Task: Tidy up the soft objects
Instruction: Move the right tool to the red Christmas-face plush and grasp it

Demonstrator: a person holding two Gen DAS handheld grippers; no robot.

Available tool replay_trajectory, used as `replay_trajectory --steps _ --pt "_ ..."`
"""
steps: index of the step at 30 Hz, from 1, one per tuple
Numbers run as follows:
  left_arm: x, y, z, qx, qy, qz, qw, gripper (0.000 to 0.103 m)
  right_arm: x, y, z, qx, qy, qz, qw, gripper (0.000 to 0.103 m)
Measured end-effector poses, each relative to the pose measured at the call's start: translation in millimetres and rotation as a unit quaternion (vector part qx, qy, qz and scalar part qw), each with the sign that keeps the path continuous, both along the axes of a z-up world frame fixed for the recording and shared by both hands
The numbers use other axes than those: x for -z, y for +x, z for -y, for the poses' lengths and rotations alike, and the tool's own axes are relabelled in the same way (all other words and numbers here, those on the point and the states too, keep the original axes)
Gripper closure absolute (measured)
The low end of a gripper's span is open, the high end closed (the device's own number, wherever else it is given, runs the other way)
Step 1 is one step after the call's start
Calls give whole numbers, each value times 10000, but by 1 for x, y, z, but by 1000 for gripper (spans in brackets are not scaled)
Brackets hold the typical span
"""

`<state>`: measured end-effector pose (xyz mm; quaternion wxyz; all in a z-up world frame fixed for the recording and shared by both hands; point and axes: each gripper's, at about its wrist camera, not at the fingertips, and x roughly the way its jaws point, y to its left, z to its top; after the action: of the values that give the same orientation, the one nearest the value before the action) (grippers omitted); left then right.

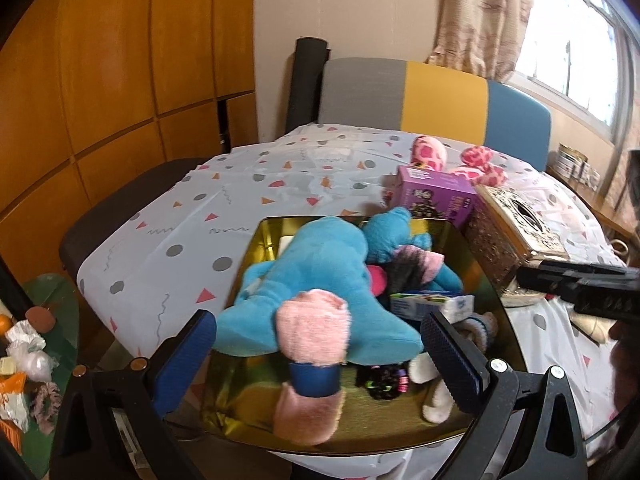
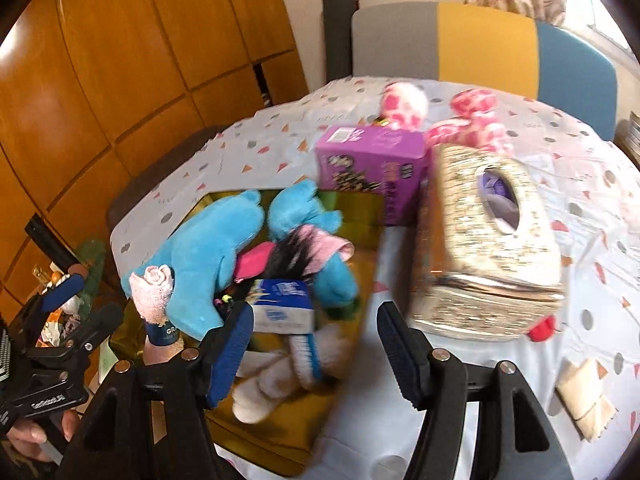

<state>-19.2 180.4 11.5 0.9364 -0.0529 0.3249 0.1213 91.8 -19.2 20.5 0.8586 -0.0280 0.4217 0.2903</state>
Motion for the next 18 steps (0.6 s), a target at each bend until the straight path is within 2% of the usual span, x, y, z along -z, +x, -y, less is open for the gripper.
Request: replay_trajectory --steps 9,18 --pt "-1 11 34 468 125 -78 9988 0 -13 10 94 923 185 134 9955 38" --pt "-2 20 74 1176 139 -59 9929 0 8 52 184 1913 273 -347 9805 38"
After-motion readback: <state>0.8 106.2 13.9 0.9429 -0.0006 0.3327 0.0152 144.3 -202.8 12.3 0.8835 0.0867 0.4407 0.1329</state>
